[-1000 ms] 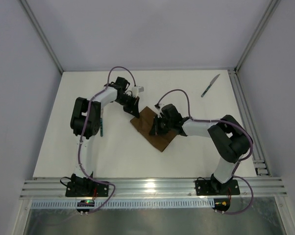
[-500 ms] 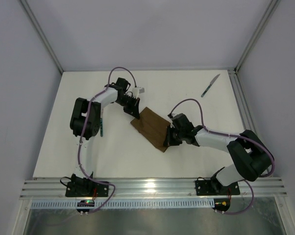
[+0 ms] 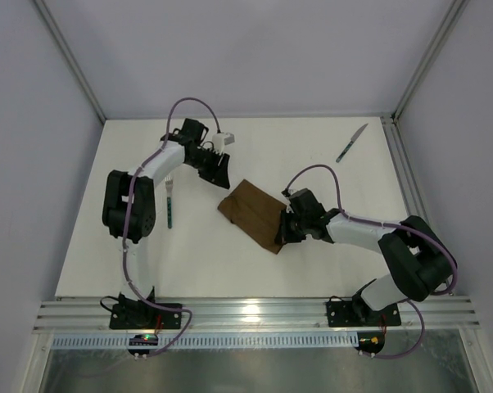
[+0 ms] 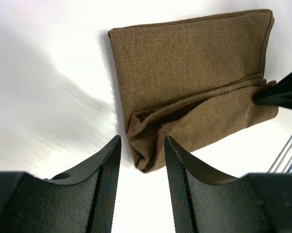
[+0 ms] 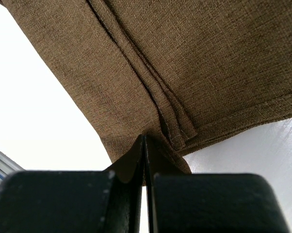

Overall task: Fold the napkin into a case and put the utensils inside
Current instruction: Smooth out the 2/3-rectangle-folded napkin at the center of the board.

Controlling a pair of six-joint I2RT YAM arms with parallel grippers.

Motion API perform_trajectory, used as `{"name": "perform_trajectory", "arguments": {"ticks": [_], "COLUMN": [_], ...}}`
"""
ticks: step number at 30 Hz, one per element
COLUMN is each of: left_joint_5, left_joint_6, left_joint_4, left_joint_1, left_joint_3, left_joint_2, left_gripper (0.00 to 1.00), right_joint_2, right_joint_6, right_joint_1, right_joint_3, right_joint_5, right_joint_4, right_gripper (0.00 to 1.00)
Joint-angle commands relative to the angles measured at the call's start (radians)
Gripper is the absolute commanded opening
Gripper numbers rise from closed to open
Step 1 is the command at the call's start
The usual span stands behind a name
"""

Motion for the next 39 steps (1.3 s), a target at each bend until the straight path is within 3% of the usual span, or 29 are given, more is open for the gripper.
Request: {"name": "perform_trajectory", "arguments": {"ticks": [1, 5, 11, 24, 27, 28, 34, 39], "left_joint_5": [-0.001, 0.008, -0.014, -0.061, -0.049, -0.044, -0.034, -0.014], "left_joint_6": [0.075, 0.155, 0.199, 0.204, 0.187, 0.164, 0.109, 0.075], "left_joint_4": [-0.047, -0.089, -0.051, -0.012, -0.011, -0.011, -0.023, -0.043], "left_joint_1": [0.022, 0.02, 0.016, -0.04, -0.043, -0.041, -0.043, -0.043], "left_joint_3": [-0.011, -0.119, -0.198, -0.132, -0.106, -0.097, -0.054, -0.034], "left_joint_2": [-0.094, -0.112, -0.117, -0.023, 0.004, 0.01, 0.047, 0.066], "left_gripper": [0.43, 0.39, 0.44, 0.47, 0.4, 0.31, 0.02, 0.0], "right_joint_2": [0.029, 0.038, 0.061, 0.084, 0.086, 0.086, 0.02, -0.066], "right_joint_6": [-0.036, -0.053, -0.073, -0.114, -0.134, -0.139, -0.215, -0.246], "right_joint_1": [-0.011, -0.018, -0.032, -0.064, -0.064, -0.065, -0.065, -0.063], "right_joint_3": [0.005, 0.014, 0.023, 0.034, 0.048, 0.054, 0.111, 0.183], "right_joint_5": [0.023, 0.012, -0.011, -0.074, -0.091, -0.094, -0.083, -0.025], "right_joint_4": [-0.048, -0.048, -0.035, -0.005, -0.009, -0.012, -0.066, -0.121], "right_gripper": [0.04, 0.04, 0.04, 0.04, 0.04, 0.04, 0.04, 0.16]}}
